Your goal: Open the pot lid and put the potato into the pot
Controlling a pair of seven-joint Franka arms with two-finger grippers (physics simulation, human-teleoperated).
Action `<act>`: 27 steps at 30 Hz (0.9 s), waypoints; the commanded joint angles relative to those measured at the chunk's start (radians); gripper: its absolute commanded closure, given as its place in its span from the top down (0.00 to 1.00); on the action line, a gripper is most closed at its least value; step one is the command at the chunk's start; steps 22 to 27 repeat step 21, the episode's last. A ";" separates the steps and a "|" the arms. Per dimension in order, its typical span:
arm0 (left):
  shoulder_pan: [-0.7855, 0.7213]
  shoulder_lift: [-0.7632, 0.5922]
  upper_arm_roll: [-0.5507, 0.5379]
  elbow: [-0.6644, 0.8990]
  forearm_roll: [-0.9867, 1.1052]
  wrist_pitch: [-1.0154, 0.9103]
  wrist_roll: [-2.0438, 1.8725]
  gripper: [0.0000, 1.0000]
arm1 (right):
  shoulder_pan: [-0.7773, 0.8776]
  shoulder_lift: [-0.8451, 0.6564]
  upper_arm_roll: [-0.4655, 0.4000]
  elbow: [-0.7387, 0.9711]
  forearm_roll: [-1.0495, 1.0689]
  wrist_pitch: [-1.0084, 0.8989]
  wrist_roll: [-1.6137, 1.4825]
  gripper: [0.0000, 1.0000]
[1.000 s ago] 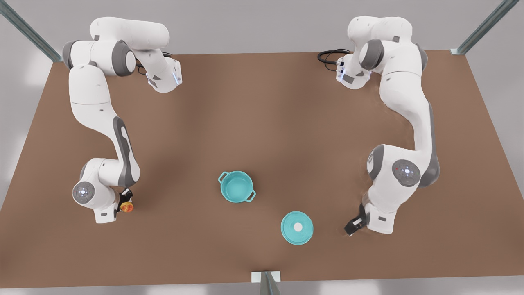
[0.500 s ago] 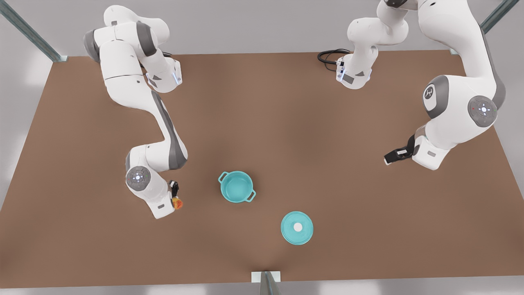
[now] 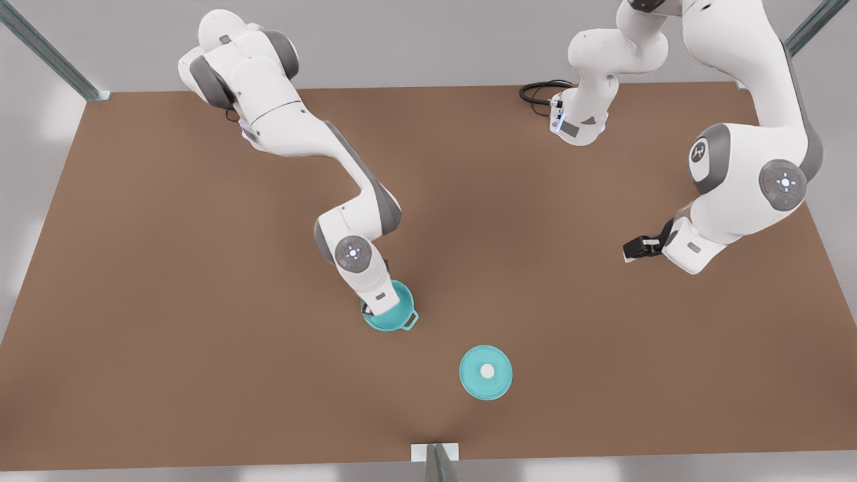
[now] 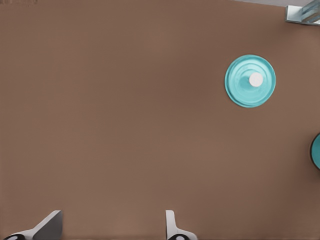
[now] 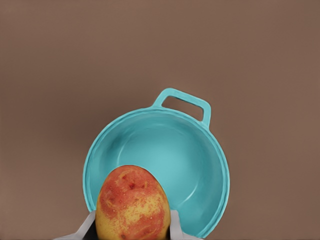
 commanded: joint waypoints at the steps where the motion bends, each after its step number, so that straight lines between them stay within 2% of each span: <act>1: 0.000 0.005 -0.001 -0.002 0.002 0.009 0.131 1.00 | 0.008 0.030 0.000 0.006 0.008 0.036 0.247 0.49; 5: 0.000 0.008 -0.001 0.000 0.005 0.016 0.129 1.00 | 0.006 0.079 0.000 0.008 0.008 0.088 0.261 0.49; 6: -0.002 0.008 -0.001 0.000 0.008 0.016 0.129 1.00 | 0.006 0.079 0.000 0.017 0.008 0.088 0.261 0.56; 7: -0.002 0.006 -0.002 0.005 0.009 0.008 0.125 1.00 | 0.006 0.079 0.000 0.022 0.022 0.088 0.268 0.89; 9: -0.008 0.002 -0.006 0.020 0.022 0.016 0.135 1.00 | 0.005 0.077 0.000 0.022 0.043 0.087 0.268 0.97; 11: -0.008 0.003 -0.006 0.021 0.020 0.014 0.135 1.00 | 0.003 0.034 -0.009 0.058 0.045 0.044 0.262 1.00; 13: -0.005 0.002 -0.004 0.022 0.023 0.009 0.154 1.00 | -0.018 -0.030 -0.029 0.124 0.036 -0.109 0.258 1.00; 14: -0.005 0.003 -0.004 0.022 0.023 0.006 0.154 1.00 | -0.049 -0.090 -0.089 0.144 0.029 -0.183 0.255 1.00; 15: -0.005 0.003 -0.004 0.022 0.025 0.006 0.155 1.00 | -0.118 -0.134 -0.143 0.155 -0.047 -0.215 0.255 1.00; 17: -0.003 0.008 -0.004 0.022 0.025 0.009 0.149 1.00 | -0.331 -0.196 -0.146 0.155 -0.063 -0.318 0.282 1.00; 21: -0.002 0.009 -0.004 0.022 0.025 0.005 0.146 1.00 | -0.489 -0.190 -0.153 0.144 0.032 -0.315 0.287 1.00; 27: -0.002 0.009 -0.004 0.022 0.025 0.005 0.146 1.00 | -0.489 -0.190 -0.153 0.144 0.032 -0.315 0.287 1.00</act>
